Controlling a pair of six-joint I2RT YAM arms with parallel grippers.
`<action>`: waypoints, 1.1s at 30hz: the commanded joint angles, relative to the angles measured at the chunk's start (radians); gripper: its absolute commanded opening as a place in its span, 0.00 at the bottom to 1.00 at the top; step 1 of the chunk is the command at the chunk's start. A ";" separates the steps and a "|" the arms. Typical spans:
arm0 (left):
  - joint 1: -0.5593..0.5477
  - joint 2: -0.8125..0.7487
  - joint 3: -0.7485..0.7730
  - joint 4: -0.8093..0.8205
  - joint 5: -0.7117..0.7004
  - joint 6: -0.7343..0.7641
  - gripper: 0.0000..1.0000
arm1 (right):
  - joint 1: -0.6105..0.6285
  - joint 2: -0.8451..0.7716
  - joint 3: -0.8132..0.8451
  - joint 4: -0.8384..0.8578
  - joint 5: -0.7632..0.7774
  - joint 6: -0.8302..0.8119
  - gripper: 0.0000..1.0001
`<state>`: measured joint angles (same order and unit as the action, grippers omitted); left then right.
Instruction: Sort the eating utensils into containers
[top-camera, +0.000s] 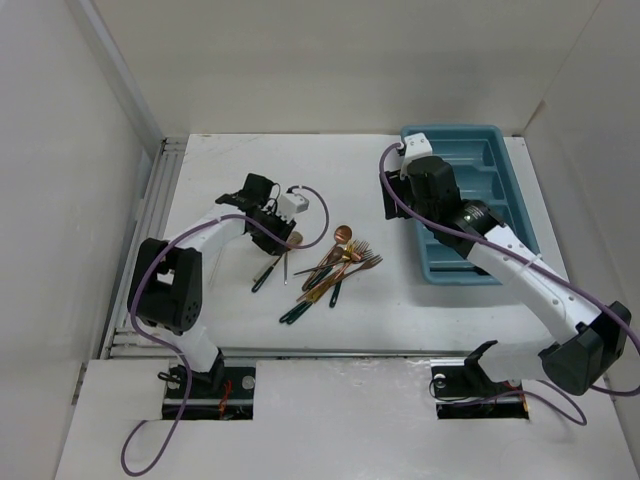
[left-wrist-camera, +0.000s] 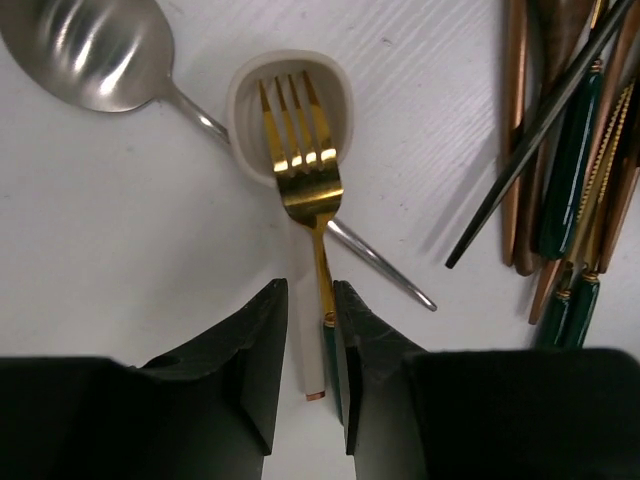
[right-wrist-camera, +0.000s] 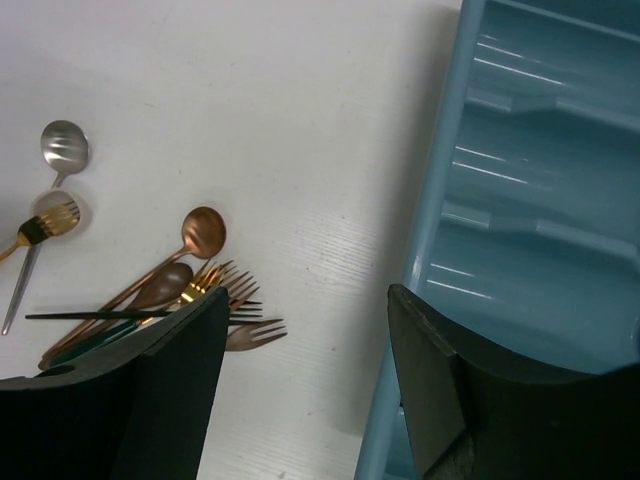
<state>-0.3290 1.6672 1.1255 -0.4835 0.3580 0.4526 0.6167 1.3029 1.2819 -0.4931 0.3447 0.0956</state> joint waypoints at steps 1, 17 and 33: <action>0.010 -0.012 0.006 0.002 -0.036 0.018 0.22 | 0.006 -0.031 0.031 0.005 0.010 0.013 0.69; -0.010 0.008 -0.107 0.022 -0.056 0.077 0.29 | 0.006 -0.112 -0.007 -0.042 0.071 0.023 0.69; -0.012 -0.009 -0.027 0.003 -0.025 0.017 0.56 | 0.006 -0.151 -0.007 -0.079 0.111 0.023 0.69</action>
<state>-0.3450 1.7172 1.0508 -0.4240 0.2962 0.4728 0.6167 1.1908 1.2743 -0.5694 0.4252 0.1097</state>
